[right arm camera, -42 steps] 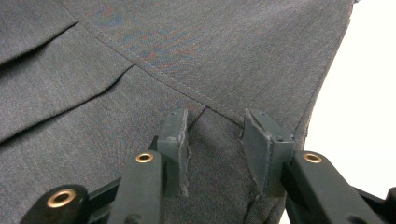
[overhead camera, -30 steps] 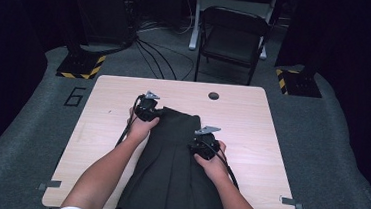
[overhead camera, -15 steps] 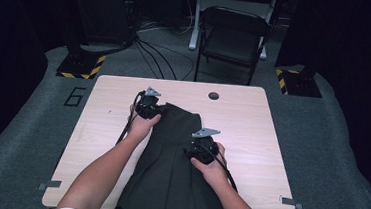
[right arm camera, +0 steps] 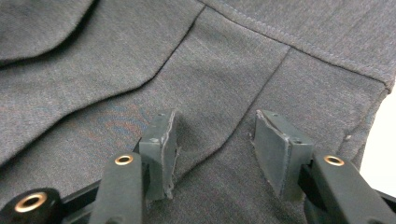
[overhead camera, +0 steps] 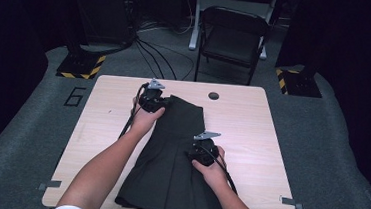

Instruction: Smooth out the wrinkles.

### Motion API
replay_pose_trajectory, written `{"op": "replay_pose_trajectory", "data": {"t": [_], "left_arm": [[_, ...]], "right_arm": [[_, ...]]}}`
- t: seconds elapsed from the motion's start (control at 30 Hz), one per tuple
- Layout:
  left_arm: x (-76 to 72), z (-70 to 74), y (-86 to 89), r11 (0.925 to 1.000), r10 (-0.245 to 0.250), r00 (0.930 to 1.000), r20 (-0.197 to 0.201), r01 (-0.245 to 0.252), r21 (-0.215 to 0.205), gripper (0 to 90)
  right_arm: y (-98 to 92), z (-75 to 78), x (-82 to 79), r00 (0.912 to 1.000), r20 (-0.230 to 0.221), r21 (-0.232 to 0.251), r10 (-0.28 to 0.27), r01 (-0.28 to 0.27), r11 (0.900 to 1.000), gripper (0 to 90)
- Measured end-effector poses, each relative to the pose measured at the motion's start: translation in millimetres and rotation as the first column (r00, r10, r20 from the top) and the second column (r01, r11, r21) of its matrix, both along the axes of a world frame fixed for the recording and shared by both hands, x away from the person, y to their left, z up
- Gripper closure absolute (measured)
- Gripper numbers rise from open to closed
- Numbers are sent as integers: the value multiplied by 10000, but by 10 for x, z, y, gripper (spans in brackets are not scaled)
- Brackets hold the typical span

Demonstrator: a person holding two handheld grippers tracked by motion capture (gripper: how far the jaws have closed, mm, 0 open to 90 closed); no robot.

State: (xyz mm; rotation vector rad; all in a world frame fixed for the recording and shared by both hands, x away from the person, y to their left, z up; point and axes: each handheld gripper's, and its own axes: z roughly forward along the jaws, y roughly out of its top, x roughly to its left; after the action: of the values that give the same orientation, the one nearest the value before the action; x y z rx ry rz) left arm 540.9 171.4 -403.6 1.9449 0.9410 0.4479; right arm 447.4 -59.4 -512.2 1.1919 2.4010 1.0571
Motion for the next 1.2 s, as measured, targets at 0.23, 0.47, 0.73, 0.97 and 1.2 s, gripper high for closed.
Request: {"op": "replay_pose_trajectory", "data": {"t": [0.23,0.47,0.73,0.97,1.2], "left_arm": [[-166,193,-13,9974,-669,9966,485,681,-232,841],[-537,293,88,9832,-1681,9819,875,1734,-564,841],[-983,173,185,9607,-2620,9602,969,2691,-688,842],[-1241,-9,222,9405,-3267,9420,768,3320,-719,842],[-1422,-253,201,9238,-3781,9257,121,3781,-596,841]], "right_arm": [[35,3,138,9986,201,-89,-483,485,9988,494],[-9,-10,172,9975,336,3,-627,627,9980,498],[-81,-40,166,9985,329,426,-444,430,9982,495],[-150,-40,165,9987,141,742,-491,479,9961,489],[-174,-16,132,9990,133,541,-435,427,9976,475]]}}
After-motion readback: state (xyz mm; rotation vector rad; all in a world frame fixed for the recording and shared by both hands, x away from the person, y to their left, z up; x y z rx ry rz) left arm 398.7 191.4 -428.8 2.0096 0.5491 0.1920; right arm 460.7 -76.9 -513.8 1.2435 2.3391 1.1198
